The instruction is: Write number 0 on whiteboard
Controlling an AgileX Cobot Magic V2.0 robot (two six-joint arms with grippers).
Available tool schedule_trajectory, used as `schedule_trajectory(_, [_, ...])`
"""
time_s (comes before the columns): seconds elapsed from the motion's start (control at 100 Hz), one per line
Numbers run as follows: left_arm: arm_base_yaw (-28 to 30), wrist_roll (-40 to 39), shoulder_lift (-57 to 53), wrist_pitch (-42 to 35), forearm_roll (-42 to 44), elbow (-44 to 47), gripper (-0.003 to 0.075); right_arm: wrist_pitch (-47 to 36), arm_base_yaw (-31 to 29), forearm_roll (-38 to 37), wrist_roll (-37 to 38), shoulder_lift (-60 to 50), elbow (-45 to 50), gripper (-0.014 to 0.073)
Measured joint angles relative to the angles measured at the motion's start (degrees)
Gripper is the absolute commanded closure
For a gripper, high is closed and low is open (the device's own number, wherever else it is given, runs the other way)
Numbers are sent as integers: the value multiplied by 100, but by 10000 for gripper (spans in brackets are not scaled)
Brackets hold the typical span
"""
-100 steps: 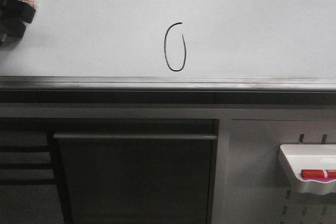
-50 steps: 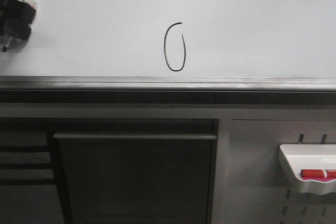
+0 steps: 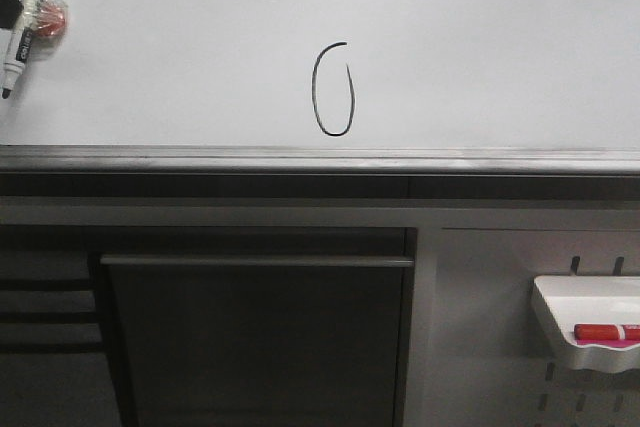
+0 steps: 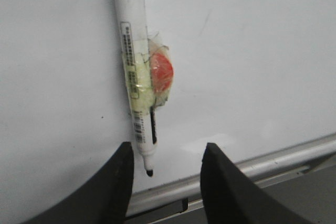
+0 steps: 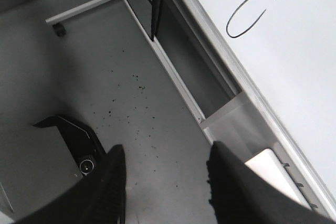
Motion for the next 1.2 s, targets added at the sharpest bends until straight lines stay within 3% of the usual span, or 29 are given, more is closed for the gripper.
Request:
schedule_trajectory(0.17, [0,-138,-1203,979,47,0,436,-346,-89,-247,685,-546,675,271])
schedule_trajectory(0.36, [12,-363,-2609,1664,116,360,436,-1879,-470,-894,2223,-1506,2211,271])
schedule_trajectory(0.51, [105,-571,-3636,1708,156,990,437,-2678,-838,-1141,3262,-2317,3306,271])
schedule_trajectory(0.64, [189,-595,-4283,1368,156,1670,464,-3419,-1017,-1179,3476,-2934,4041,326])
schedule_trajectory(0.83, [202,-604,-4713,587,156,2302,656,-4288,-1016,-1179,3513,-3466,4571,669])
schedule_trajectory(0.92, [202,-608,-4718,440,84,2416,739,-4457,-1016,-1179,3513,-3505,4631,665])
schedule_trajectory(1.2, [202,-617,-4718,392,24,2552,740,-4483,-1016,-1179,3513,-3515,4796,666])
